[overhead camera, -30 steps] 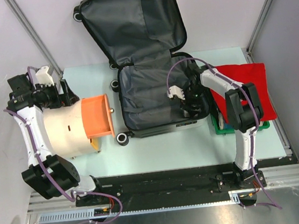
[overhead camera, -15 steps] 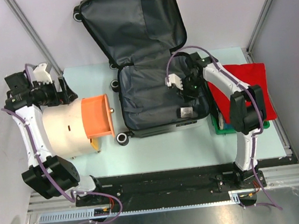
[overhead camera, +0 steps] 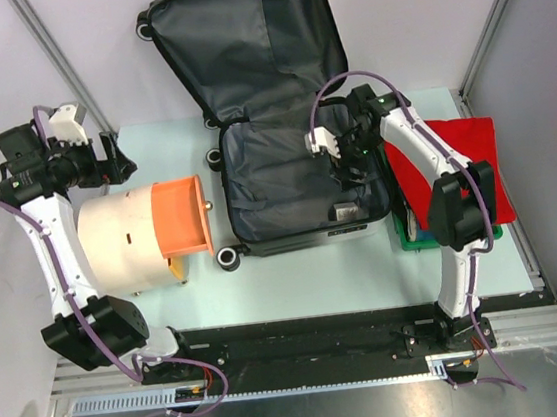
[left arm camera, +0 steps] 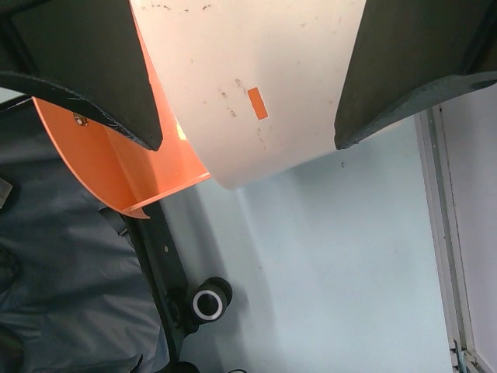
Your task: Open, take out, and arrange the luggage
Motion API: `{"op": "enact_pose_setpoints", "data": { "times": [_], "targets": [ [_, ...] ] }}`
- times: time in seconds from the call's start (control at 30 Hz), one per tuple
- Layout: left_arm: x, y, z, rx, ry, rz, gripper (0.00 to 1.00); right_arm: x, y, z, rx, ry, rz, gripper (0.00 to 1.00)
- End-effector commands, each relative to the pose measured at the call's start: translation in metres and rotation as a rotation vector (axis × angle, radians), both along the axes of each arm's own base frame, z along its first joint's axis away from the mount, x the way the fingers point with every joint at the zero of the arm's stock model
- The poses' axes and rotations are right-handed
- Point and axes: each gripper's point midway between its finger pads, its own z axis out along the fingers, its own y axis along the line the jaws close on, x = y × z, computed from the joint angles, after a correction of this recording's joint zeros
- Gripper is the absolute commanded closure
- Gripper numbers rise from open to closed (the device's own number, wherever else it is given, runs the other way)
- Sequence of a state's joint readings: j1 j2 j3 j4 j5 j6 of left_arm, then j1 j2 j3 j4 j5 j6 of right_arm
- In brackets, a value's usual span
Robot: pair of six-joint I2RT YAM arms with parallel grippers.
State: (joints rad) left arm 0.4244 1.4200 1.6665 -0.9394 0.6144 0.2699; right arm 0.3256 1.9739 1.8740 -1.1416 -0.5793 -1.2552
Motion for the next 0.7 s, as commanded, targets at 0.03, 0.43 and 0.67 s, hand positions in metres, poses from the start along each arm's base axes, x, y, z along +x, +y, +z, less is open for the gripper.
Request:
{"op": "enact_pose_setpoints", "data": {
  "times": [0.03, 0.43, 0.67],
  "targets": [
    [-0.004, -0.010, 0.016, -0.012, -0.041, -0.021, 0.03, -0.046, -0.018, -0.029, -0.059, 0.168, 0.082, 0.21],
    [-0.002, -0.010, 0.009, -0.026, -0.022, -0.023, 0.03, -0.061, -0.015, -0.093, -0.116, 0.212, 0.104, 0.20],
    [-0.003, -0.009, 0.008, -0.022, -0.021, -0.023, 0.03, -0.034, -0.012, -0.106, -0.135, 0.106, 0.021, 0.37]
  ]
}}
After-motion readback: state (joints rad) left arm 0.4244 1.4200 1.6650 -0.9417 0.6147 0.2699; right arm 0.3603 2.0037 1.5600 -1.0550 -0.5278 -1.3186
